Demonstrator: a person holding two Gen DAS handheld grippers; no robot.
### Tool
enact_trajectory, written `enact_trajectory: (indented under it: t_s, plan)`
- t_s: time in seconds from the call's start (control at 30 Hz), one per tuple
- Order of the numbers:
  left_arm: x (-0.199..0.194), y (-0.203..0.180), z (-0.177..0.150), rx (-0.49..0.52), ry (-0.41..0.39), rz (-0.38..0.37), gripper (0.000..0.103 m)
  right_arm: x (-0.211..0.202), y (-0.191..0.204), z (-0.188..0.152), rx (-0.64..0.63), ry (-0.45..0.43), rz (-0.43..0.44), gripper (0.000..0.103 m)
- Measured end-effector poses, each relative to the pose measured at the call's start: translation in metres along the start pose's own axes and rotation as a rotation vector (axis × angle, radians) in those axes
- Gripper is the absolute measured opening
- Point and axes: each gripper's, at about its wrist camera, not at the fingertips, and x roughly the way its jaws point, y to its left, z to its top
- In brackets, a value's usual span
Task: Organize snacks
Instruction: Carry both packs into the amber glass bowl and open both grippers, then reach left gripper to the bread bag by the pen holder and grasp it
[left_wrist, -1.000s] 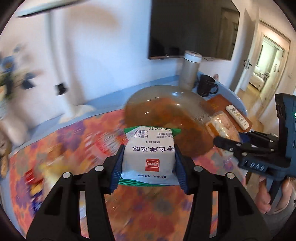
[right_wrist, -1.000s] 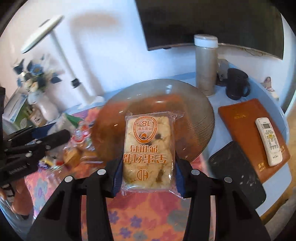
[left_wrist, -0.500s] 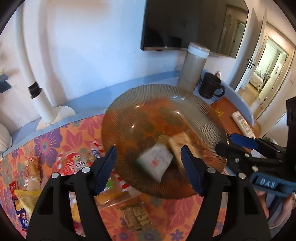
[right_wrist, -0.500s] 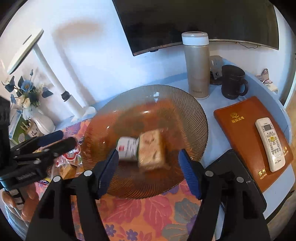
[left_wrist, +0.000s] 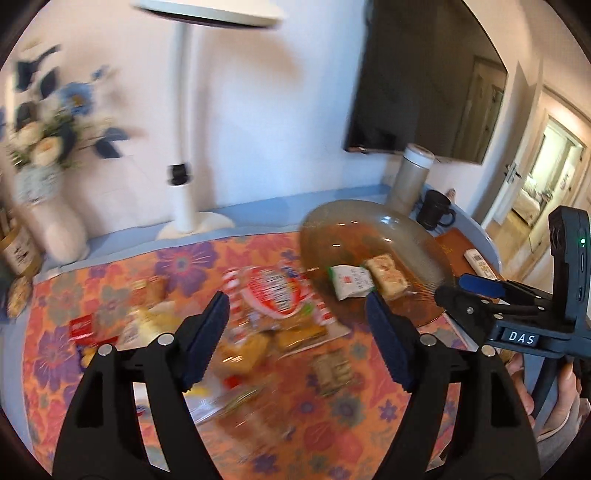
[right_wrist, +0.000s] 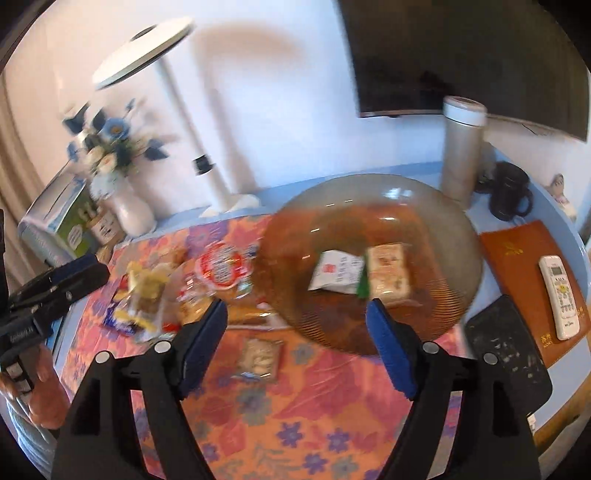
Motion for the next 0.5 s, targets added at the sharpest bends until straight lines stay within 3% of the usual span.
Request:
enact_trajectory:
  t_s: [0.27, 0.5]
  plan:
    - [-0.046, 0.109, -0.04, -0.158, -0.008, 0.164, 0.076, 0.018, 0.053, -0.014, -0.112, 0.052, 0.035, 0.078]
    - [-0.072, 0.238, -0.086, -0.335, 0.008, 0.394, 0.08, 0.051, 0.086, -0.026, -0.181, 0.134, 0.049, 0.079]
